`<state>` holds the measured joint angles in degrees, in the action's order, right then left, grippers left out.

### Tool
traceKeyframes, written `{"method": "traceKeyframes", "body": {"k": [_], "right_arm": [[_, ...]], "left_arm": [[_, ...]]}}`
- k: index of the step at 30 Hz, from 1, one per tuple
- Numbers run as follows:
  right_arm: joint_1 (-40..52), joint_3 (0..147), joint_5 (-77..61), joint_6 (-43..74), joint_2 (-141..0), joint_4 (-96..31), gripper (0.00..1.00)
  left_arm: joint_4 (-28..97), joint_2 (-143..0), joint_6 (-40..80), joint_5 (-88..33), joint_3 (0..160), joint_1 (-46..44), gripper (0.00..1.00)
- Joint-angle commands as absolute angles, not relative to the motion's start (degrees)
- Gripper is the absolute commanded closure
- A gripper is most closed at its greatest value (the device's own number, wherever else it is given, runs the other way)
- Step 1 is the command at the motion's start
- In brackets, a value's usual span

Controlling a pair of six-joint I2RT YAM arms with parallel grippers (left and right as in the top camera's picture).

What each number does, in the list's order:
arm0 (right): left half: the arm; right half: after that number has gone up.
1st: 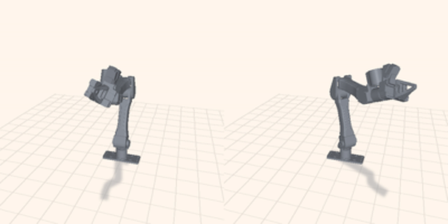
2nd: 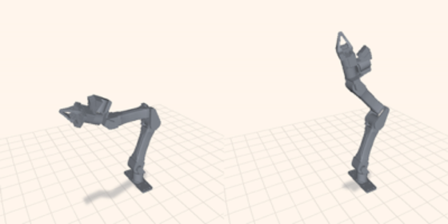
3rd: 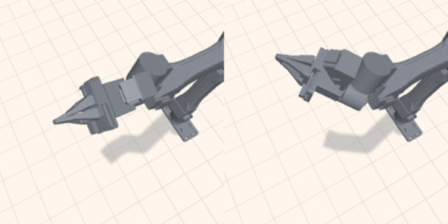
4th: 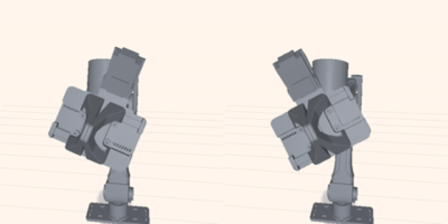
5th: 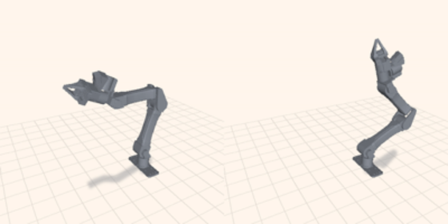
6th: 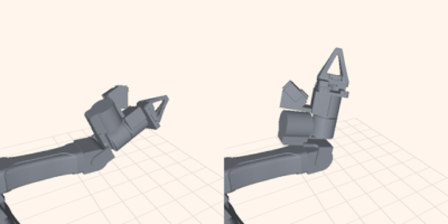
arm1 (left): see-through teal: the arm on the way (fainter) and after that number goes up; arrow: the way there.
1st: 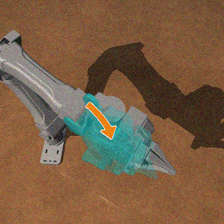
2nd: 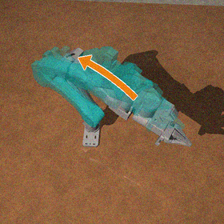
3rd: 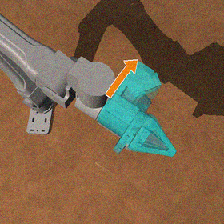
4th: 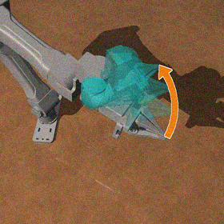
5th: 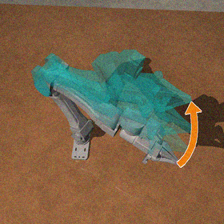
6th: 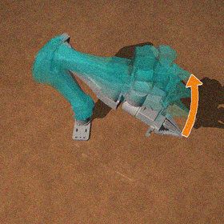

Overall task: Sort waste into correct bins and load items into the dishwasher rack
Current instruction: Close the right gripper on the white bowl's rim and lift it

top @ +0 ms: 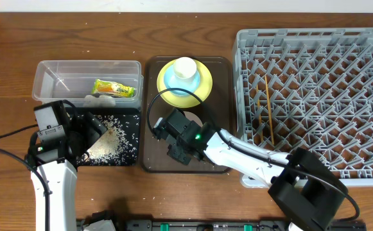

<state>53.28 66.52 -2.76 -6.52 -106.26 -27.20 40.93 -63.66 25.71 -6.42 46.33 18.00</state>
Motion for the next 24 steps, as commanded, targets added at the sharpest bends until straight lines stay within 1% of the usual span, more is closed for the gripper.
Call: {"method": "traceKeyframes", "body": {"k": [1,3,10,14,19,22,24], "right_arm": [[53.54,66.76,-1.50,-8.60,-106.80,-27.31,0.75],[53.54,66.87,-1.52,-9.23,-106.72,-27.66,0.74],[53.54,67.53,0.01,-11.05,-106.72,-31.99,0.74],[53.67,67.53,0.01,-12.97,-106.72,-31.92,0.79],[53.65,68.47,0.01,-12.97,-106.72,-31.99,0.80],[53.65,69.97,0.01,-12.97,-106.72,-33.54,0.86],[53.71,71.11,-0.01,-12.95,-106.72,-34.72,0.88]], "left_arm": [[41.10,-63.72,26.00,-5.50,47.11,18.26,0.05],[41.10,-63.72,26.00,-5.50,47.11,18.26,0.05],[41.10,-63.72,26.00,-5.50,47.11,18.26,0.05],[41.10,-63.72,26.00,-5.48,47.11,18.26,0.05],[41.10,-63.72,26.00,-5.50,47.11,18.26,0.05],[41.10,-63.72,26.00,-5.50,47.11,18.26,0.05],[41.10,-63.72,26.00,-5.50,47.13,18.26,0.05]]}}
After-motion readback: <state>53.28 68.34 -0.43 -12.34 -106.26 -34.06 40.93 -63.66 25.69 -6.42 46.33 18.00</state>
